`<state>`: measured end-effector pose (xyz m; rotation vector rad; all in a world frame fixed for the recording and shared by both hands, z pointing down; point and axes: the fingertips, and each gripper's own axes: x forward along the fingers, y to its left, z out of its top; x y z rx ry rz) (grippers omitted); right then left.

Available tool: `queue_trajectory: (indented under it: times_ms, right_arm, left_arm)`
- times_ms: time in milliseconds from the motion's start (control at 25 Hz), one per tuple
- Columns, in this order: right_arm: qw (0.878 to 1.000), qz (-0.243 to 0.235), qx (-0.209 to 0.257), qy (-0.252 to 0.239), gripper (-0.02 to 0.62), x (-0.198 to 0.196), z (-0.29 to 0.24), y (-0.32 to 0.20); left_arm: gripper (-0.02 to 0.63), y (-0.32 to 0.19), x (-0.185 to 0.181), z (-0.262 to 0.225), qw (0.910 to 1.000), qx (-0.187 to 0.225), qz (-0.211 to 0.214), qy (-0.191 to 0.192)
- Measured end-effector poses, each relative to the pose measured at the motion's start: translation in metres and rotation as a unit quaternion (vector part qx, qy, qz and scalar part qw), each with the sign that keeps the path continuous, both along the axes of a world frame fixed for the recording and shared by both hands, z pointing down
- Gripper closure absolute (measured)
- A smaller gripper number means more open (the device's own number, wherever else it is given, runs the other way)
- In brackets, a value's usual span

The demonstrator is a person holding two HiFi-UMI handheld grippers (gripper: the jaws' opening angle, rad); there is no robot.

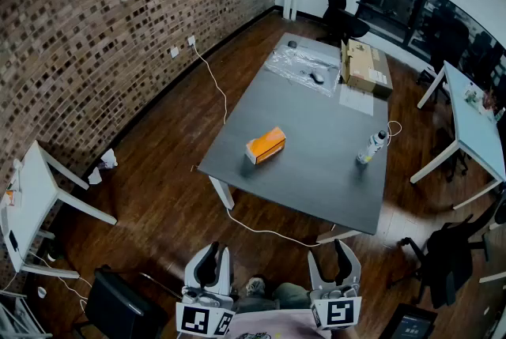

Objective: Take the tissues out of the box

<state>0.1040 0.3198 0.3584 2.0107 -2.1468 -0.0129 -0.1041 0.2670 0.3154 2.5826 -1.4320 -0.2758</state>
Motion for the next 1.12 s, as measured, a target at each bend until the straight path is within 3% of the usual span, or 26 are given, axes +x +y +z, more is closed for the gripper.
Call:
queue_trajectory:
  times_ms: [200,320,400,480,560,600,640,720,800,880,960,1120]
  right_arm:
    - [0.999,-0.027,-0.026,-0.008,0.356,0.015,0.024,-0.086]
    - [0.996,-0.090,-0.007,-0.002,0.356,0.011,0.027,-0.143]
    - [0.986,-0.156,0.006,0.056,0.356,0.009,0.032,-0.183]
    - [0.966,-0.226,0.002,0.122,0.356,0.004,0.048,-0.219]
    - [0.937,-0.284,-0.032,0.200,0.338,0.006,0.081,-0.255]
    - [0.920,-0.306,-0.052,0.239,0.318,0.008,0.100,-0.273]
    - [0.902,-0.325,-0.070,0.276,0.286,0.011,0.119,-0.291]
    - [0.862,-0.359,-0.103,0.342,0.212,0.016,0.157,-0.325]
    - [0.817,-0.392,-0.133,0.401,0.186,0.019,0.192,-0.359]
    - [0.767,-0.430,-0.159,0.449,0.179,0.015,0.222,-0.386]
    - [0.718,-0.471,-0.188,0.476,0.179,0.006,0.249,-0.403]
    - [0.626,-0.533,-0.271,0.501,0.167,-0.001,0.296,-0.424]
  left_arm:
    - [0.551,-0.083,0.031,0.028,0.9991,-0.038,0.018,0.001]
    - [0.500,-0.135,0.054,0.050,0.9969,-0.073,0.025,-0.011]
    - [0.456,-0.166,0.073,0.056,0.9953,-0.079,0.033,-0.045]
    - [0.423,-0.189,0.087,0.073,0.9883,-0.072,0.055,-0.123]
    - [0.366,-0.211,0.101,0.111,0.9679,-0.066,0.088,-0.226]
    - [0.303,-0.223,0.110,0.131,0.9547,-0.071,0.108,-0.268]
    - [0.232,-0.234,0.119,0.152,0.9402,-0.079,0.132,-0.304]
    - [0.188,-0.256,0.139,0.190,0.9100,-0.087,0.181,-0.363]
    - [0.146,-0.280,0.157,0.227,0.8782,-0.088,0.226,-0.412]
    - [0.098,-0.305,0.172,0.258,0.8472,-0.092,0.271,-0.447]
    - [0.053,-0.324,0.183,0.281,0.8241,-0.102,0.313,-0.461]
    - [0.016,-0.355,0.200,0.316,0.8017,-0.142,0.365,-0.452]
